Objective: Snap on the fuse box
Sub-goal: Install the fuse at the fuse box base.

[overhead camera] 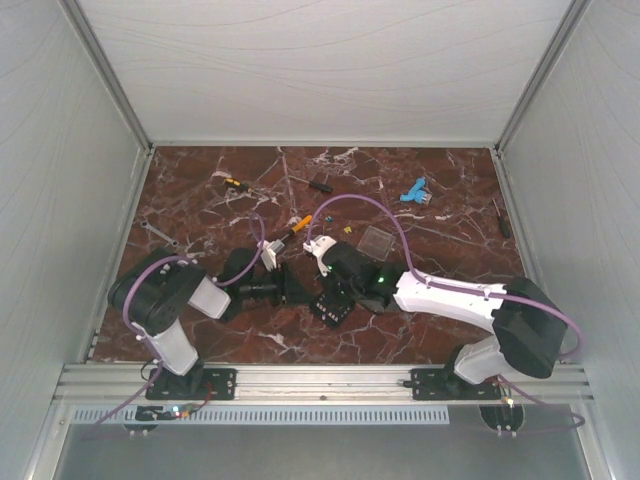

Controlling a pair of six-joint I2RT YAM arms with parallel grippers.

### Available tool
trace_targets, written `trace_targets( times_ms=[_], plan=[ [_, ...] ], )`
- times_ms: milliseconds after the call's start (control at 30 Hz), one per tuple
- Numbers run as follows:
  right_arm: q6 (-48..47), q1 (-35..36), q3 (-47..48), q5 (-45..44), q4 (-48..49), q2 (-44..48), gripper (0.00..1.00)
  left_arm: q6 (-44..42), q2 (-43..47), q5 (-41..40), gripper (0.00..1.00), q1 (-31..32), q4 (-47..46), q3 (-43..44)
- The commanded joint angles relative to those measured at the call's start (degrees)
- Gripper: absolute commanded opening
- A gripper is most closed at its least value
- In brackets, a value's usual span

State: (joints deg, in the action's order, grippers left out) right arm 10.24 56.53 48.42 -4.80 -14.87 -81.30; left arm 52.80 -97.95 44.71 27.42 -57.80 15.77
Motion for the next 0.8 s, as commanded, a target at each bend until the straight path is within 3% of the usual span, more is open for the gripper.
trace_targets(
  times_ms=[0, 200, 633, 767],
  plan=[
    [-0.07, 1.68, 2.35, -3.38, -0.30, -1.82, 0.00, -0.46, 2.84, -1.16, 0.31, -0.26, -1.53, -0.31],
    [-1.28, 1.97, 1.85, -4.30, 1.50, -3.87, 0.00, -3.79, 8.05, -6.06, 0.35, -0.26, 7.88, -0.13],
    [-4.44, 1.87, -1.47, -0.21, 7.71, -4.28, 0.00, -1.99, 7.98, -8.17, 0.35, 2.51, 9.10, -0.78],
    [-4.41, 1.91, -2.52, -0.24, 7.68, -3.79, 0.00, -3.14, 8.66, -10.00, 0.36, 3.76, 14.03, 0.14]
  ],
)
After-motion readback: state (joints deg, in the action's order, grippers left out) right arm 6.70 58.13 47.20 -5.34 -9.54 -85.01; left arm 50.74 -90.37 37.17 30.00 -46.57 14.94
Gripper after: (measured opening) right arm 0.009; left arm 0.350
